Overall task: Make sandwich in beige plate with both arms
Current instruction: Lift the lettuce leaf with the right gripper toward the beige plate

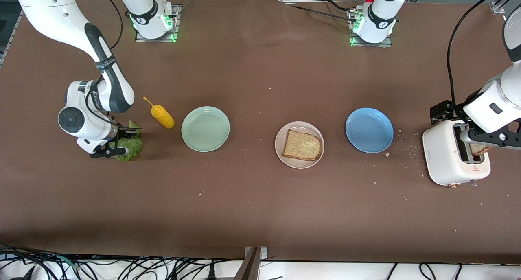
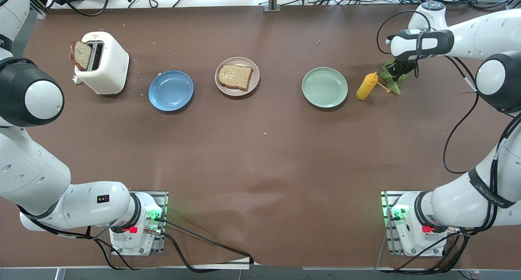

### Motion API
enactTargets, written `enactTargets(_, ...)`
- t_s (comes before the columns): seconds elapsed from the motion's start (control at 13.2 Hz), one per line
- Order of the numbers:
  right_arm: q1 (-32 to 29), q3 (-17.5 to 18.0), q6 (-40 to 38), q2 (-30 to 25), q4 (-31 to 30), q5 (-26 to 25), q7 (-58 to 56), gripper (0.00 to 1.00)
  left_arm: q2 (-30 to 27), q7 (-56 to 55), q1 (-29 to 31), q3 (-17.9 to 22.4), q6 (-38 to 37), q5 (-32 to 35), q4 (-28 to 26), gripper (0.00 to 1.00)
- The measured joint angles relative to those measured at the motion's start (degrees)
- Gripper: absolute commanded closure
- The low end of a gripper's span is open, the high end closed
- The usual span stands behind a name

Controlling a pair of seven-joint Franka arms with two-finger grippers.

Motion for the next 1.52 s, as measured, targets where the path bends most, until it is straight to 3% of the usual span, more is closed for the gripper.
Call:
enactTargets(0.15,0.00,0.00,-3.57,-0.50,3.60,-0.80,-0.13,1.00,0.00,0.00,0.00,0.00,0.00,0.00,0.00,0.00)
enactTargets(0.68,2.91,0.52,-28.39,-2.22,23.21,-1.42,-1.04,1.00,0.00,0.00,0.00,0.00,0.00,0.00,0.00,0.00)
enactTargets(0.99,8.61,1.80,-40.03,-2.63,34.49,4.52,4.43,1.00,0.00,0.00,0.00,0.00,0.00,0.00,0.00,0.00)
enactTargets(1.29,18.25,2.52,-41.58,-2.73,41.17,12.18,24.73,1.00,0.00,0.00,0.01,0.00,0.00,0.00,0.00,0.00)
enactTargets(1.52,27.10,2.71,-34.04,-1.79,41.90,17.54,44.11,1.00,0.00,0.00,0.01,0.00,0.00,0.00,0.00,0.00)
